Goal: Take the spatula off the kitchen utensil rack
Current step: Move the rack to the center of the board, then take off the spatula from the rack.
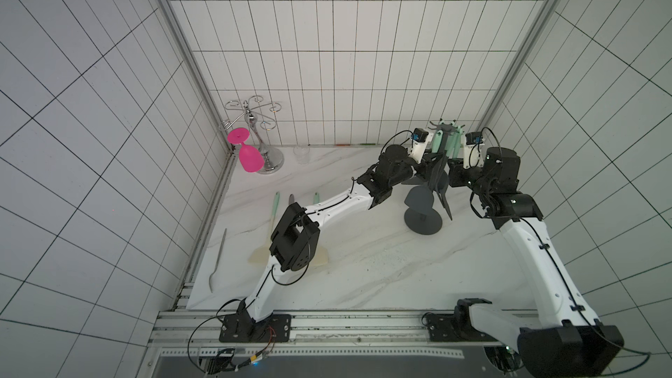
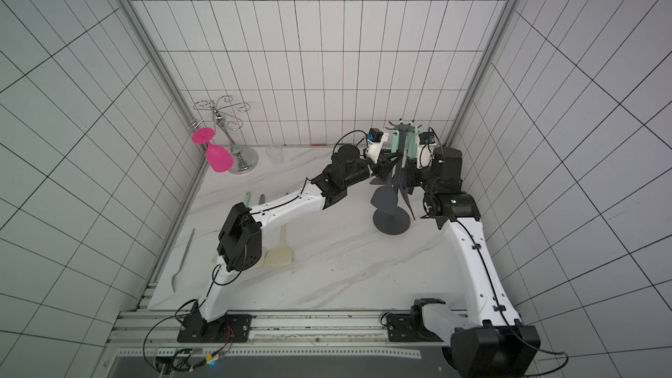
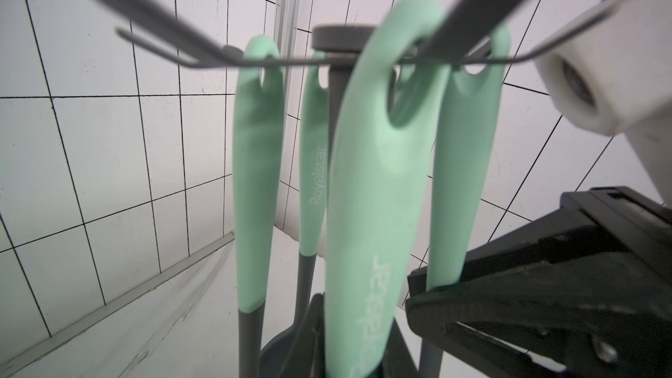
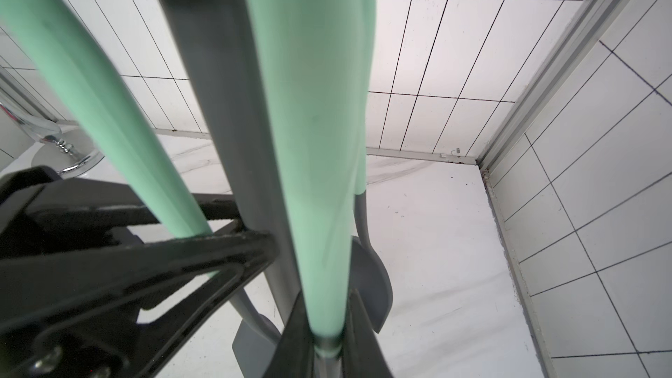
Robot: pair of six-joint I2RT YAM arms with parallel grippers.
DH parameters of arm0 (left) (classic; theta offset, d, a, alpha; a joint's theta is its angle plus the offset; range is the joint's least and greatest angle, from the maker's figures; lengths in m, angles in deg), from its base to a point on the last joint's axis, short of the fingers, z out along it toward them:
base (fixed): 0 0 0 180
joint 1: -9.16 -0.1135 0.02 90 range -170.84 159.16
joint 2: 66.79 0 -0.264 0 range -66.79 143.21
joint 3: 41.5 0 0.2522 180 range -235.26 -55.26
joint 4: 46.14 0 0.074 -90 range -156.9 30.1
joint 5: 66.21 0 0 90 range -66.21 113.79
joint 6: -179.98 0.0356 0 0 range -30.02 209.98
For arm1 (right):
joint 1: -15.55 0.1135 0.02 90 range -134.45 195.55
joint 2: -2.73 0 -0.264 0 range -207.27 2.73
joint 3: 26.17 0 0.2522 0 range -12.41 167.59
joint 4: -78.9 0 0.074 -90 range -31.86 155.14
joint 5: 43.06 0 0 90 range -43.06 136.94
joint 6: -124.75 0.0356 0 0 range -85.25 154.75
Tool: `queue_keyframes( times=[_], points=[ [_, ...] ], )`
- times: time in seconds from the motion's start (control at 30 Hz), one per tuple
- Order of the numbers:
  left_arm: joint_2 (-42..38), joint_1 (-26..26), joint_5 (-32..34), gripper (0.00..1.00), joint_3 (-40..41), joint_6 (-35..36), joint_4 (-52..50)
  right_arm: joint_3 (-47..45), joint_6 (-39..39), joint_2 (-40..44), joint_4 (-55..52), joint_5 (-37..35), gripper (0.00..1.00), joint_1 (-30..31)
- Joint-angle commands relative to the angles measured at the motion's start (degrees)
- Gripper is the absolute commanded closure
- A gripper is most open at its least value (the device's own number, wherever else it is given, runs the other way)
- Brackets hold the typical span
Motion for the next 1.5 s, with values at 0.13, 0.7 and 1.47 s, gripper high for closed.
queue_keyframes(
  times=[0.13,0.7,1.47],
  points=[
    [-1.47,-0.42,-0.68,1.0,1.95,-2.99,-3.07,-3.06,4.31,2.25,6.88,-1.72,1.0,-0.02],
    [-2.94,-0.42,-2.38,1.0,3.3,-1.89,-2.8,-7.76,8.25,6.85,7.82,-0.75,0.35,-0.01],
    [-4.88,1.69,-4.1,1.0,0.19,11.54,-13.44,25.0,17.82,-2.06,-3.07,6.76,0.44,-0.02]
  ],
)
